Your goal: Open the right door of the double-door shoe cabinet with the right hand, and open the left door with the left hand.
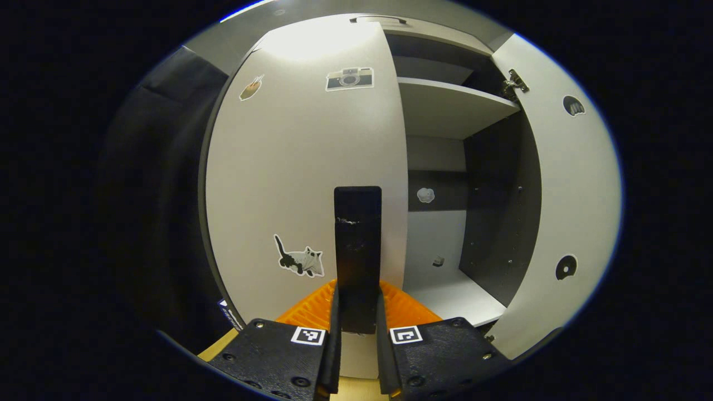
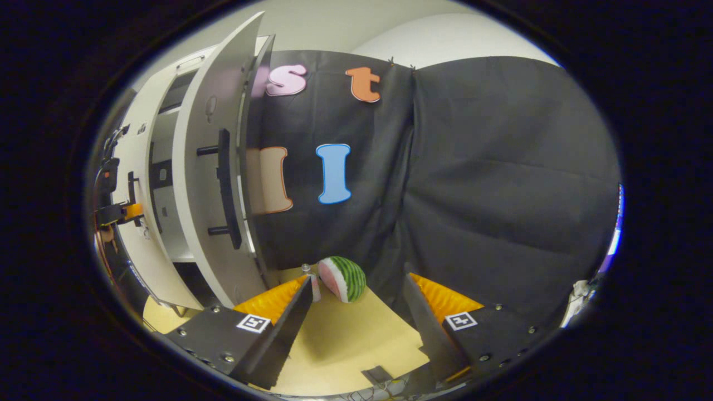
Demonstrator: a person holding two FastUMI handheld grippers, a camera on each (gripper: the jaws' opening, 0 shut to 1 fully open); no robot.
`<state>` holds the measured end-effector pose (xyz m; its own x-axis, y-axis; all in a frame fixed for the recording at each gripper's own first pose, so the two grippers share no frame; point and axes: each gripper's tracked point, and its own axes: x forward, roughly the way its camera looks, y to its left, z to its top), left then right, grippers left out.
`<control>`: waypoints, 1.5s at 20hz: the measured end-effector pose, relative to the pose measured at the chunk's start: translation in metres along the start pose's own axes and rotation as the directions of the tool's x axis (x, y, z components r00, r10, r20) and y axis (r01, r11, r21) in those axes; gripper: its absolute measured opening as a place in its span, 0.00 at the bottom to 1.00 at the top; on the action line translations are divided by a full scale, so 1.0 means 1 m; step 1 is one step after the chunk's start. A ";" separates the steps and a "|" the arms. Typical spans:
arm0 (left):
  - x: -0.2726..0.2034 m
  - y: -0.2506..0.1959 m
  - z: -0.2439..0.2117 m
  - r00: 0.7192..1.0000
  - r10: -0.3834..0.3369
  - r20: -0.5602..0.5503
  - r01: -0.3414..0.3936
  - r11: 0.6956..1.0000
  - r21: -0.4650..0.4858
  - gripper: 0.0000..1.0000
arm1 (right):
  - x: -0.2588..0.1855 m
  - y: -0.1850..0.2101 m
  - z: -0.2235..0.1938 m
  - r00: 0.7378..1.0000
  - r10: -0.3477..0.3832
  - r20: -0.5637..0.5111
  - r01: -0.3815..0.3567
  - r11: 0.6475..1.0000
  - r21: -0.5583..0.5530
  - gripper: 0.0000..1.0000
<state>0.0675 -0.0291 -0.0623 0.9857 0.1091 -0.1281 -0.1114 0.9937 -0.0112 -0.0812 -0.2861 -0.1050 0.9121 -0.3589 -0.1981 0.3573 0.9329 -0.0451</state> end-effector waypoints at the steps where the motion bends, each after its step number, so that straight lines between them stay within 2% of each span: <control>1: -0.004 0.001 0.000 1.000 -0.009 0.001 0.009 1.000 0.002 0.28 | -0.003 0.002 -0.001 1.000 0.008 -0.001 -0.008 1.000 -0.009 0.98; 8: -0.037 0.015 -0.001 0.999 -0.035 -0.021 0.035 0.999 -0.018 0.28 | -0.009 0.024 -0.004 0.997 0.074 -0.016 -0.075 0.996 -0.048 0.98; 19: -0.073 0.038 -0.004 0.998 -0.040 -0.040 0.039 0.999 -0.020 0.26 | -0.014 0.037 -0.019 0.990 0.130 -0.057 -0.134 0.988 -0.080 0.98; 26: -0.100 0.064 -0.006 0.999 -0.006 -0.050 0.005 1.000 -0.026 0.27 | -0.008 0.054 -0.024 0.980 0.182 -0.075 -0.187 0.979 -0.080 0.99; 30: -0.117 0.089 -0.006 0.998 0.033 -0.049 -0.033 0.999 -0.002 0.23 | -0.006 0.063 -0.028 0.972 0.217 -0.089 -0.224 0.971 -0.083 0.98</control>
<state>-0.0585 0.0463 -0.0538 0.9742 0.1405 -0.1764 -0.1443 0.9895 -0.0088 -0.0693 -0.2241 -0.1344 0.9462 -0.1442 -0.2895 0.1261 0.9887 -0.0804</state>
